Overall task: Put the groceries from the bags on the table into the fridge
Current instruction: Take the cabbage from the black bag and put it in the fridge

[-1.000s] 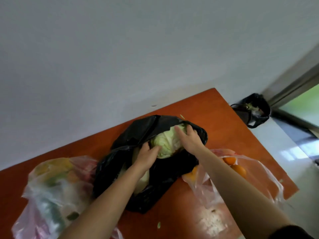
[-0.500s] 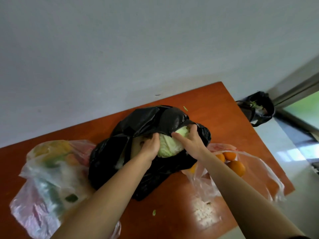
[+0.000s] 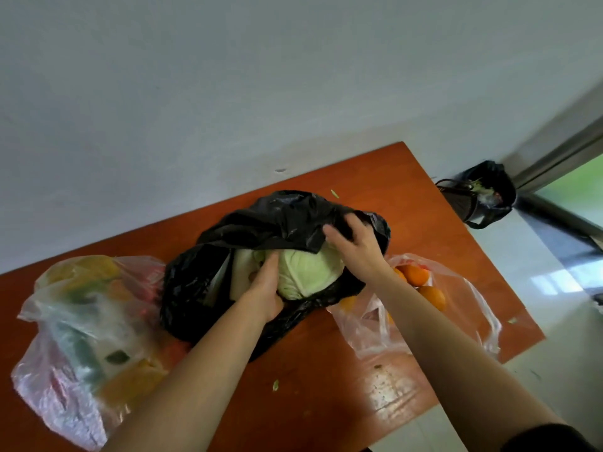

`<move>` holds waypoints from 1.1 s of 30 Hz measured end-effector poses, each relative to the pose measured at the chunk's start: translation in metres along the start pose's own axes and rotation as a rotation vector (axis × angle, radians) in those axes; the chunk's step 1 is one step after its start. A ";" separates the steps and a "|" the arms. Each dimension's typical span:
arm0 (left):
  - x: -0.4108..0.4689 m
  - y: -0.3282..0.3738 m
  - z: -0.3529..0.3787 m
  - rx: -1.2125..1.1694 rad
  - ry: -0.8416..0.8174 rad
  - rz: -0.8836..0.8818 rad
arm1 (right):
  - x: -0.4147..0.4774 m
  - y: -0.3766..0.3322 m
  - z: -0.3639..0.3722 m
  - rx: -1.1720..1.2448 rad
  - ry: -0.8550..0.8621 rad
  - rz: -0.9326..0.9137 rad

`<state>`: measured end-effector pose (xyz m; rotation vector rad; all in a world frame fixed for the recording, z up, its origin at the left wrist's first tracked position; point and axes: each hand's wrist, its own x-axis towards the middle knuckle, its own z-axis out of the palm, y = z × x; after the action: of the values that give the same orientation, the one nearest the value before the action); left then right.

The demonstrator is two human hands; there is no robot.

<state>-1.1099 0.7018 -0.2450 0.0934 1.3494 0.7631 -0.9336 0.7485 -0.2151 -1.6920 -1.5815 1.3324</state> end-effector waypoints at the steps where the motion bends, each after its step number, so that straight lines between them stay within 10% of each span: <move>1: 0.001 -0.001 -0.002 -0.011 -0.009 -0.004 | 0.007 -0.006 -0.002 0.090 0.013 0.029; 9: -0.012 0.000 0.001 0.029 -0.064 0.032 | 0.028 0.020 -0.013 -0.002 0.115 0.464; 16: -0.008 0.001 0.009 -0.068 -0.039 0.025 | 0.004 0.008 0.005 -0.111 -0.202 0.258; 33: -0.110 0.002 0.025 -0.016 0.289 0.143 | -0.070 -0.043 -0.009 -0.042 -0.161 0.095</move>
<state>-1.0911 0.6528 -0.1450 0.0687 1.6231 0.9337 -0.9373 0.6955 -0.1520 -1.7424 -1.6454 1.5264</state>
